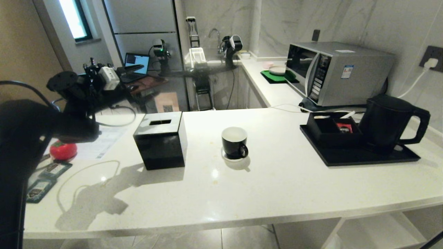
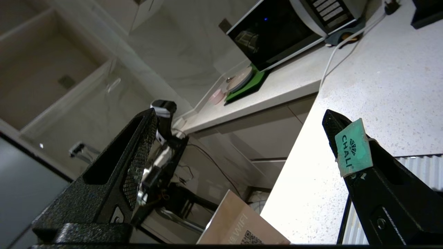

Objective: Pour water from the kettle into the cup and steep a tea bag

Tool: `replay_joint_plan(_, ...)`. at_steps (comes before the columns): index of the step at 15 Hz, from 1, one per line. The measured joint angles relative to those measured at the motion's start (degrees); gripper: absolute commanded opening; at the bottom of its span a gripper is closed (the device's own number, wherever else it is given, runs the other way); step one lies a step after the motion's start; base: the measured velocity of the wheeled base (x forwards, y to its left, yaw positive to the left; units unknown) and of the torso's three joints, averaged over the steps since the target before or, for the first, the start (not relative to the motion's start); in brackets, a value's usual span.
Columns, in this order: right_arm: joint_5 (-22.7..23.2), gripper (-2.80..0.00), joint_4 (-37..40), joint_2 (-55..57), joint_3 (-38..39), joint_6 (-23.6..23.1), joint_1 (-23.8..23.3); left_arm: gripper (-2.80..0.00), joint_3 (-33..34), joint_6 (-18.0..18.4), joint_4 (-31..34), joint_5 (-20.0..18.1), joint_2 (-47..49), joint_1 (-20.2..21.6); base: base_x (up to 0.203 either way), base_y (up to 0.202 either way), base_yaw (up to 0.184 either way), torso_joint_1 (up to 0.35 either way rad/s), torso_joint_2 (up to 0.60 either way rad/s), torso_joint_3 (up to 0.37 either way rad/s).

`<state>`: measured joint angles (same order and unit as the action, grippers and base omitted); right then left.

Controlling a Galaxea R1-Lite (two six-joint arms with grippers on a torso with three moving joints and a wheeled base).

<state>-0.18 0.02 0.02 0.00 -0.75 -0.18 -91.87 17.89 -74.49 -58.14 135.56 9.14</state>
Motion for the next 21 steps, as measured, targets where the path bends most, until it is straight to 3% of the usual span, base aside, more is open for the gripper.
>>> replay_joint_plan(5,0.00,-2.80,0.00,0.00,0.00,-0.02,0.00,0.00,0.30,0.85,-3.54,-1.23,0.24,-0.05,0.000,0.000,0.000,0.000,0.00,0.000)
replay_joint_plan(21,0.02,-2.80,0.02,-0.02,0.00,-0.01,0.00,0.00,10.16,0.58,-5.23,-1.05,-4.85,1.01,0.000,0.000,0.000,0.000,0.00,0.000)
